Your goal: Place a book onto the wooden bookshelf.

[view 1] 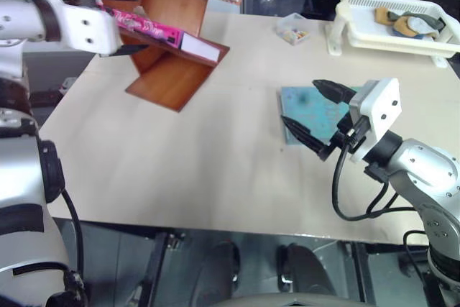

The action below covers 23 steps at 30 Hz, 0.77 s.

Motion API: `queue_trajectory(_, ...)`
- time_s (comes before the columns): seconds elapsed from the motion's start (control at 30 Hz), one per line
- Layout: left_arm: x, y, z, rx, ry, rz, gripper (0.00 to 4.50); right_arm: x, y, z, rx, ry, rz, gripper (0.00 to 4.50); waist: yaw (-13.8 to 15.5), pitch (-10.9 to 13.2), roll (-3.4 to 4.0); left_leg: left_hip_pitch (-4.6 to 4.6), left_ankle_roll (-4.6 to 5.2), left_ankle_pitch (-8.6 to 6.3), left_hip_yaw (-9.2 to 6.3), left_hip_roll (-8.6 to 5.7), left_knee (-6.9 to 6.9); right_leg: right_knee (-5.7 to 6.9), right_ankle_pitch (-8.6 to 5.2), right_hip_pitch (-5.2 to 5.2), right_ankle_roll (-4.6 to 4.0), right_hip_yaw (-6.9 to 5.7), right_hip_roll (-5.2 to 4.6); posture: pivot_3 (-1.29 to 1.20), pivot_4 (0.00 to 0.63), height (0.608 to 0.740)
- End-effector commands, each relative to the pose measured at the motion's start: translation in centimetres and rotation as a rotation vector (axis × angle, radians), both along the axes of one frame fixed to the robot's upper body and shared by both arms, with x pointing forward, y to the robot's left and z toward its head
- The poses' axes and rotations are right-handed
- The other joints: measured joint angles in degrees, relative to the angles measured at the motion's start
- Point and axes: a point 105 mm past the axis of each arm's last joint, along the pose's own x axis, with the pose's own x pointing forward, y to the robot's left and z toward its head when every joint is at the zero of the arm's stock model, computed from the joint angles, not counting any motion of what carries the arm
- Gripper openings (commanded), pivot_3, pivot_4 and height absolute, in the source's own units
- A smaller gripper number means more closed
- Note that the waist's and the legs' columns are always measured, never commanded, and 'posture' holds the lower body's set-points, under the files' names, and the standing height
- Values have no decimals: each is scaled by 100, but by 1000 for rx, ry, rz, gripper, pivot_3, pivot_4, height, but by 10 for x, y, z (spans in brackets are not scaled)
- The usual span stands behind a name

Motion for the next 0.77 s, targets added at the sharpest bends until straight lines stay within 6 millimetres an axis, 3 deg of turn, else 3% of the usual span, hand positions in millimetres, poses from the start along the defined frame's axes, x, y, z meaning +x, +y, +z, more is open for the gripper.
queue_trajectory(0.03,-27,7,12,-228,18,-78,4124,-2,-4,1,-15,-10,9,4500,-11,0,2,4,0,0,0,0,1,5,0,2,0,3,0,0,150,740)
queue_trajectory(0.17,-49,6,-5,-483,132,-130,4124,-2,-8,-10,-54,44,27,4500,-16,0,3,14,-1,0,1,6,3,10,0,6,-1,9,-1,0,150,740)
queue_trajectory(0.2,-56,2,-13,-551,178,-147,4329,0,-13,-14,-64,62,11,4500,-18,0,3,14,-1,1,0,6,3,11,0,6,-1,10,-3,0,150,740)
queue_trajectory(0.33,-78,-44,-56,-773,372,-192,4329,-1,-28,-28,-110,111,-47,4500,37,0,8,19,-2,0,-16,5,4,-2,-1,26,-2,16,-35,0,150,740)
queue_trajectory(0.43,-83,-62,-89,-827,428,-134,4329,-4,-38,-36,-135,132,-96,4500,73,1,10,27,-3,-1,-21,-7,3,-12,-2,40,-5,11,-53,0,150,740)
queue_trajectory(0.53,-91,-65,-122,-874,538,-65,4329,-13,-51,-50,-152,181,-144,4500,103,1,10,33,-5,0,-22,-8,3,-2,-6,40,-13,12,-50,0,150,740)
queue_trajectory(0.63,-98,-46,-147,-846,619,16,4329,-38,-76,-70,-248,267,-192,4500,145,-2,27,39,-6,0,-18,-6,-6,-2,-16,38,-28,14,-45,0,150,740)
queue_trajectory(0.77,-98,-33,-151,-814,664,28,4329,-52,-88,-75,-295,297,-199,4500,157,-1,29,43,-9,-2,-12,-4,-4,-8,-23,40,-17,6,-39,0,150,740)
